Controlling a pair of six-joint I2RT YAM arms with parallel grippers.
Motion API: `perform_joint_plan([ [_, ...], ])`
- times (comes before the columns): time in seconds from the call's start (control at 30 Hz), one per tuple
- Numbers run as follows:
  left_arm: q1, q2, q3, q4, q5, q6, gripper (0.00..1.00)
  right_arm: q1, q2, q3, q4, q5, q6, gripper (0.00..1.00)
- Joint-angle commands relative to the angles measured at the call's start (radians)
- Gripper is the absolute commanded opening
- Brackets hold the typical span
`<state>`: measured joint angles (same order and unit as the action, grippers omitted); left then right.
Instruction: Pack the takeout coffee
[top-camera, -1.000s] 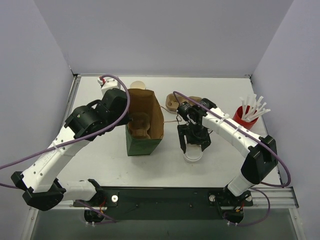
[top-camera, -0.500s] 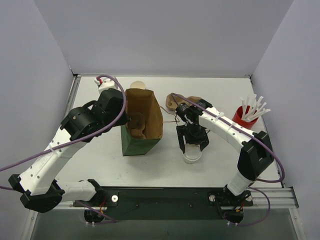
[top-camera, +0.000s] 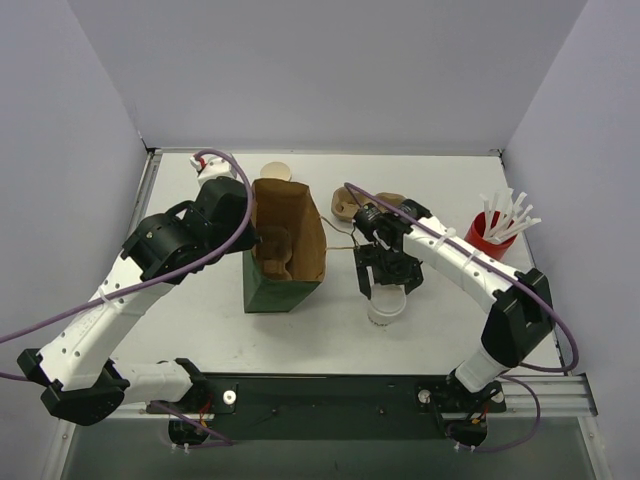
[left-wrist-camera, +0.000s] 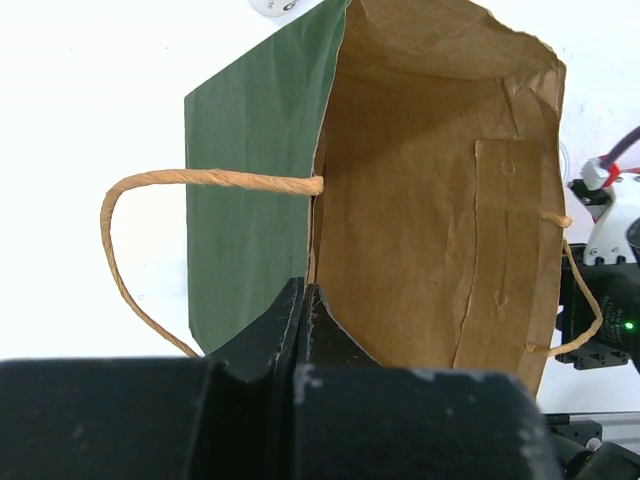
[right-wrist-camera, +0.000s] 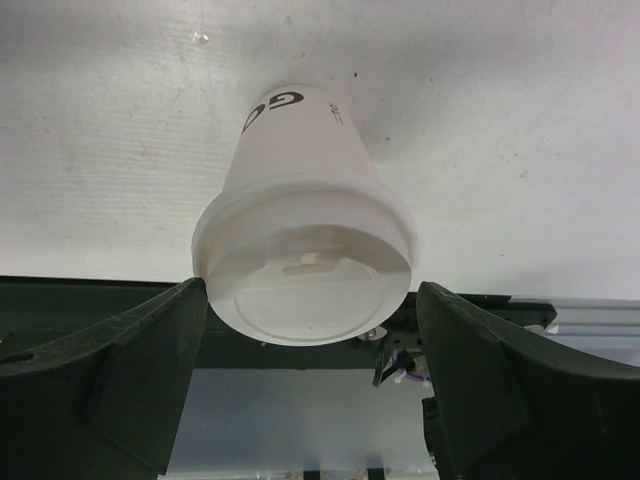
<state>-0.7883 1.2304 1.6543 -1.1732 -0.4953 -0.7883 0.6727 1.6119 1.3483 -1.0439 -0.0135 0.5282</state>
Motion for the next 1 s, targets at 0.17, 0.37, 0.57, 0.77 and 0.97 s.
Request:
perform_joint_plan([
  [0.17,0.009,-0.006,-0.007,0.046,0.012,0.012,0.0,0.001,-0.21,-0.113,0.085,0.118,0.065,0.81],
  [0.37,0.011,-0.006,-0.013,0.049,0.02,0.011,0.0,0.019,-0.337,-0.254,0.22,0.122,0.111,0.81],
  [0.57,0.011,-0.008,-0.025,0.064,0.041,0.001,0.0,0.106,-0.362,-0.279,0.278,0.19,0.121,0.82],
  [0.77,0.011,-0.005,-0.037,0.076,0.063,-0.003,0.0,0.13,-0.351,-0.282,0.288,0.236,0.102,0.86],
  [0.97,0.011,-0.003,-0.036,0.078,0.063,-0.002,0.0,0.128,-0.345,-0.294,0.295,0.238,0.092,0.87],
])
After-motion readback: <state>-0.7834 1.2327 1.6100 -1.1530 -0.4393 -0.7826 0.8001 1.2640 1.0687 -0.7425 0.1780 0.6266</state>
